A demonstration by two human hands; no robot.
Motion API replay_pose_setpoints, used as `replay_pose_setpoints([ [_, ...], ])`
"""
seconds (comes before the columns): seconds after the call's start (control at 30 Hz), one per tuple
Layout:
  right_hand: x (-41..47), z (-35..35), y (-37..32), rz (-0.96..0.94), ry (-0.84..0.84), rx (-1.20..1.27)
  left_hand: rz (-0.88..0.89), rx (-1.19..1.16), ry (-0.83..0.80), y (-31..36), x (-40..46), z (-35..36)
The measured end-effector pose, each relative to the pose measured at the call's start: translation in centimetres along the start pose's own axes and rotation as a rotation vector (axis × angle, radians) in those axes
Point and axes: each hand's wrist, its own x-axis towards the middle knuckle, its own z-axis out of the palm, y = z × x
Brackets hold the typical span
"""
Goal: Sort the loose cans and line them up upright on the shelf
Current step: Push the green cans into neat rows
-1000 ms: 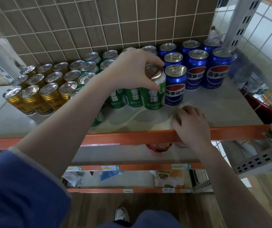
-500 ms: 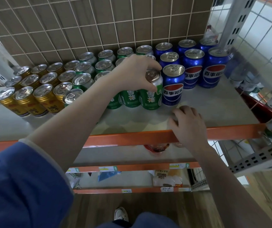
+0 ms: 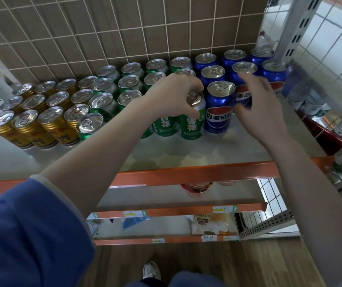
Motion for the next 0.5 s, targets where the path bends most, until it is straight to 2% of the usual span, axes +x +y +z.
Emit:
replay_pose_setpoints([
  [0.1, 2.3, -1.1, -0.4, -0.142, -0.193, -0.044, -0.007, -0.03, -0.022, -0.3, 0.0, 0.2],
  [0.2, 3.4, -1.6, -0.1, -0.195, -0.36, -0.07, -0.01, -0.036, -0.044, -0.7, -0.4, 0.4],
  [0.5, 4.2, -1.2, 0.3, -0.231, -0.333, -0.085, -0.024, 0.073, 0.01, -0.9, -0.5, 0.4],
])
